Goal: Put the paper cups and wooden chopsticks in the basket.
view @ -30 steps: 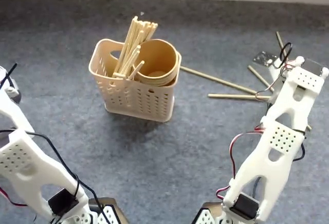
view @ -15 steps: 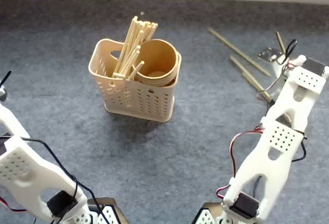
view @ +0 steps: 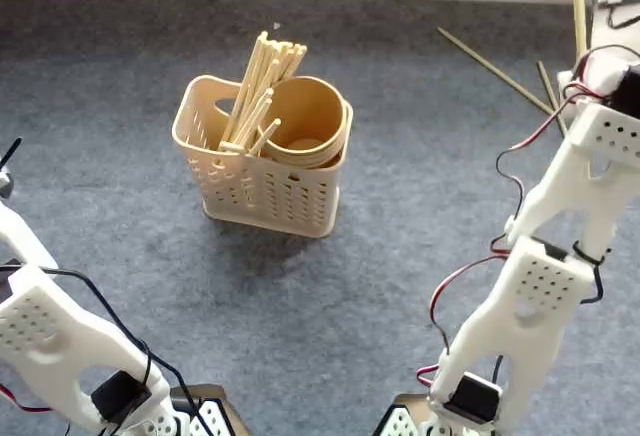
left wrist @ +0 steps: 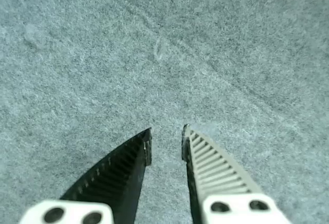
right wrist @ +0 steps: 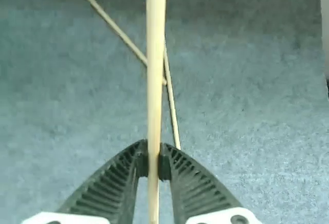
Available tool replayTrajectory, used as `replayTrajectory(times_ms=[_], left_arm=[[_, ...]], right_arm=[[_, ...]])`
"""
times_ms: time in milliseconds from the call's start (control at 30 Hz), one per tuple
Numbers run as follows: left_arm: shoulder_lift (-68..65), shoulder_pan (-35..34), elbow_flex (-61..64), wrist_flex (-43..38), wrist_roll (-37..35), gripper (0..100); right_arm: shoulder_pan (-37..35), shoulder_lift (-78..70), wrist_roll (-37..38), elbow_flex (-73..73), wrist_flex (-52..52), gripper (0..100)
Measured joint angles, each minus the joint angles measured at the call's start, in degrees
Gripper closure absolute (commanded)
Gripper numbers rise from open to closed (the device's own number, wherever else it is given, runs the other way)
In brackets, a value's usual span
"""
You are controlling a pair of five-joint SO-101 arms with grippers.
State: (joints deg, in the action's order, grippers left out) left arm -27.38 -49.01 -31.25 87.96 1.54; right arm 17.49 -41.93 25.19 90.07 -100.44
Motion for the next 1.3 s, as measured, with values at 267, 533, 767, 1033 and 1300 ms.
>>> replayTrajectory(times_ms=[267,533,767,1033,1300], left_arm=[[0.0,-0.7,0.0,0.0,0.0,87],[0.0,-3.2,0.0,-0.9,0.0,87],[0.0,-4.0,0.0,-1.2,1.2,87],[0.0,-4.1,0.0,-1.2,1.2,87],[0.0,-4.5,0.0,-1.2,1.2,87]], right_arm=[[-17.3,14.8,-22.1,4.5,2.7,99.5],[-33.7,21.8,-27.6,4.7,2.4,99.5],[-42.5,21.8,-30.8,4.7,8.5,99.5],[-54.2,21.8,-32.5,4.7,12.3,99.5],[-57.8,13.8,-32.6,4.7,17.4,99.5]])
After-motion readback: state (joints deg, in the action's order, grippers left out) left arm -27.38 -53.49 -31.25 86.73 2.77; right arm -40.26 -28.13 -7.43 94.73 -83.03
